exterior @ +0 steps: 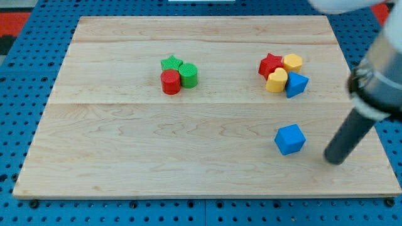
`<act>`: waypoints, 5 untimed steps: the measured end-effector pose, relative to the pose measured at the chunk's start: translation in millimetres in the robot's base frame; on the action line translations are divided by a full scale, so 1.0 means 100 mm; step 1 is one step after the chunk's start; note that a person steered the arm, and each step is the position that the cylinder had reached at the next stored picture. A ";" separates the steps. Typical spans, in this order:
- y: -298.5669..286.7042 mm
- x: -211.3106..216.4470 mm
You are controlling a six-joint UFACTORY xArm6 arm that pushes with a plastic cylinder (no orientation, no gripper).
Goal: Slide the blue cube vertically below the yellow heart
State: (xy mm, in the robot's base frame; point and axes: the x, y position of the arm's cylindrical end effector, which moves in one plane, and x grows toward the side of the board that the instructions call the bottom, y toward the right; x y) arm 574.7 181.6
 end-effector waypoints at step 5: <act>-0.41 -0.41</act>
